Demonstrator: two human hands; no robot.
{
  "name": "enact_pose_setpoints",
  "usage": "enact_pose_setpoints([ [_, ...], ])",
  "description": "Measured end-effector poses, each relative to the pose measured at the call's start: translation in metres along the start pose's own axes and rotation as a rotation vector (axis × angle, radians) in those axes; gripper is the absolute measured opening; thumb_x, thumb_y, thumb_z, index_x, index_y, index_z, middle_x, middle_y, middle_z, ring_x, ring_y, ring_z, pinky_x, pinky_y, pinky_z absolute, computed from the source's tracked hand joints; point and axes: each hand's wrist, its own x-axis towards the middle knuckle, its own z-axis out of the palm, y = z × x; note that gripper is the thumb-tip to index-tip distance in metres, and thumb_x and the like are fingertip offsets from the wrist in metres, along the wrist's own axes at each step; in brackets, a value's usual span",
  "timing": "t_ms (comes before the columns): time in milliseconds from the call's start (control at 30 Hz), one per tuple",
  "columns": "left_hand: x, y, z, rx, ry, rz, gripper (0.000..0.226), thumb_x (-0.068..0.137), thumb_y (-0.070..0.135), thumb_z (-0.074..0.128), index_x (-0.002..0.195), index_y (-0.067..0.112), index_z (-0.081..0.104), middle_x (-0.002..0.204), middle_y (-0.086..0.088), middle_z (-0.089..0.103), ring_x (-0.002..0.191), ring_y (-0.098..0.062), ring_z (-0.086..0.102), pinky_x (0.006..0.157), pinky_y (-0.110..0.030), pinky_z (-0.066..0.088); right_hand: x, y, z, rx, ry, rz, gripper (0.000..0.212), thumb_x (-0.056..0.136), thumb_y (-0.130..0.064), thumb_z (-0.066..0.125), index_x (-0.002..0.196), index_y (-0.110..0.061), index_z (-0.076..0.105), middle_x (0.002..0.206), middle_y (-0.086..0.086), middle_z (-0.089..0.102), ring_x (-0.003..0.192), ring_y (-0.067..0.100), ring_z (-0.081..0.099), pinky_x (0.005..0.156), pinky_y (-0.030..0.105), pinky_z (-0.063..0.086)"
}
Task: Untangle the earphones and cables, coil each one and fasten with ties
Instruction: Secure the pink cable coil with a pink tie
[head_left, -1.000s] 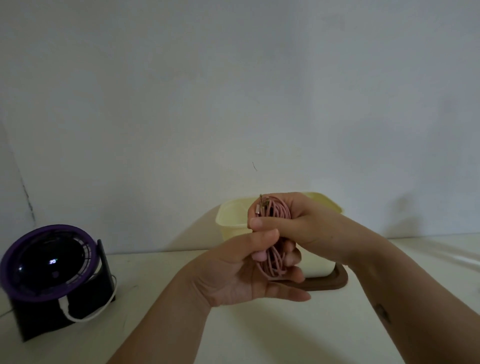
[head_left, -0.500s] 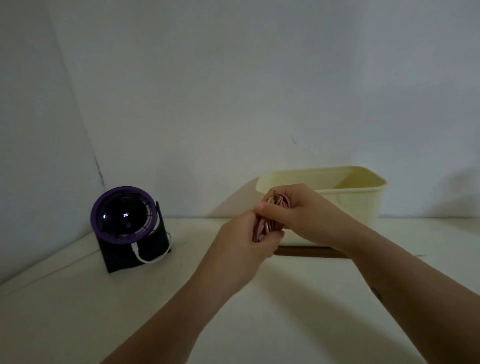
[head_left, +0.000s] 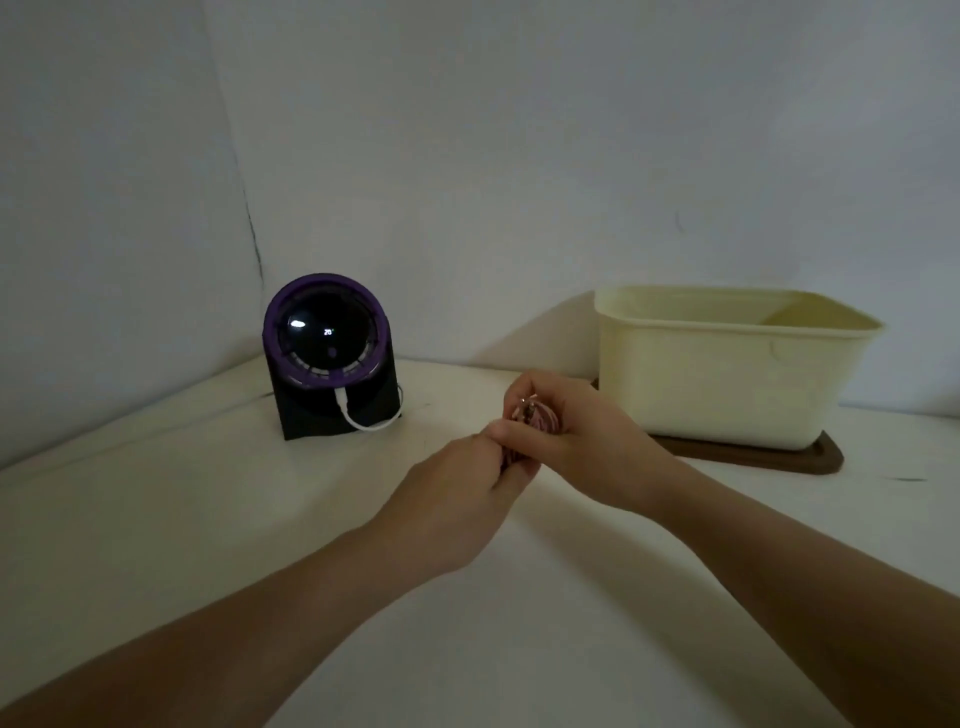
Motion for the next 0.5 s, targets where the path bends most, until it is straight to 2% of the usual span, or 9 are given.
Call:
enact_pose_setpoints([
  [67, 0.001, -0.017, 0.002, -0.255, -0.003, -0.052, 0.024, 0.095, 0.042, 0.040, 0.077, 0.030, 0.050, 0.075, 0.006, 0.060, 0.076, -0.014, 0.061, 0.080, -0.040, 0.051, 0.005, -0.001, 0.005, 0.105, -0.068, 0.025, 0.033, 0.080, -0.040, 0.066, 0.096, -0.014, 0.055, 0.064, -0.009, 0.058, 0.059, 0.005, 0.050, 0.060, 0.019, 0.041],
  [133, 0.007, -0.035, 0.001, -0.497, 0.115, -0.157, 0.022, 0.096, 0.033, 0.045, 0.078, 0.024, 0.053, 0.070, 0.006, 0.059, 0.069, -0.012, 0.060, 0.076, -0.037, 0.050, 0.014, 0.005, 0.006, 0.178, -0.093, 0.099, 0.049, 0.072, -0.054, 0.060, 0.104, -0.017, 0.054, 0.059, -0.010, 0.055, 0.060, 0.008, 0.050, 0.064, 0.026, 0.044],
  [167, 0.012, -0.043, -0.004, -0.592, 0.189, -0.238, 0.022, 0.097, 0.027, 0.045, 0.078, 0.019, 0.052, 0.070, 0.004, 0.057, 0.067, -0.011, 0.060, 0.073, -0.034, 0.049, 0.018, 0.012, 0.006, 0.172, -0.067, 0.146, 0.050, 0.073, -0.057, 0.057, 0.104, -0.017, 0.055, 0.060, -0.010, 0.055, 0.062, 0.009, 0.051, 0.066, 0.028, 0.046],
  [300, 0.023, -0.061, -0.018, -0.961, 0.373, -0.438, 0.023, 0.098, 0.022, 0.046, 0.078, 0.015, 0.051, 0.073, 0.000, 0.053, 0.067, -0.012, 0.060, 0.071, -0.029, 0.049, 0.030, 0.057, 0.026, -0.020, 0.102, 0.307, 0.023, 0.092, -0.036, 0.057, 0.101, -0.016, 0.064, 0.083, -0.004, 0.062, 0.074, 0.011, 0.054, 0.074, 0.028, 0.045],
  [333, 0.023, -0.062, -0.017, -1.012, 0.383, -0.465, 0.022, 0.098, 0.022, 0.046, 0.078, 0.015, 0.052, 0.073, 0.000, 0.053, 0.067, -0.012, 0.060, 0.071, -0.029, 0.049, 0.031, 0.067, 0.032, -0.111, 0.130, 0.322, 0.020, 0.091, -0.032, 0.058, 0.104, -0.018, 0.064, 0.090, -0.004, 0.062, 0.076, 0.010, 0.053, 0.074, 0.025, 0.043],
  [400, 0.022, -0.065, -0.010, -1.050, 0.371, -0.493, 0.022, 0.098, 0.021, 0.047, 0.078, 0.015, 0.052, 0.072, 0.000, 0.052, 0.066, -0.012, 0.060, 0.071, -0.029, 0.050, 0.032, 0.077, 0.042, -0.222, 0.116, 0.333, 0.027, 0.091, -0.032, 0.058, 0.115, -0.020, 0.062, 0.103, -0.004, 0.061, 0.082, 0.009, 0.052, 0.078, 0.024, 0.040],
  [467, 0.021, -0.064, -0.003, -1.034, 0.349, -0.477, 0.021, 0.098, 0.021, 0.046, 0.078, 0.014, 0.052, 0.072, -0.001, 0.052, 0.067, -0.012, 0.060, 0.071, -0.029, 0.050, 0.035, 0.080, 0.046, -0.282, 0.033, 0.353, 0.033, 0.091, -0.036, 0.056, 0.121, -0.022, 0.061, 0.114, -0.004, 0.058, 0.096, 0.011, 0.053, 0.087, 0.027, 0.040],
  [500, 0.021, -0.063, -0.002, -1.019, 0.336, -0.462, 0.021, 0.098, 0.021, 0.046, 0.079, 0.014, 0.052, 0.073, -0.001, 0.052, 0.067, -0.012, 0.061, 0.071, -0.029, 0.050, 0.036, 0.079, 0.047, -0.324, -0.015, 0.349, 0.032, 0.090, -0.038, 0.055, 0.118, -0.025, 0.063, 0.117, -0.004, 0.057, 0.102, 0.013, 0.053, 0.091, 0.029, 0.041],
])
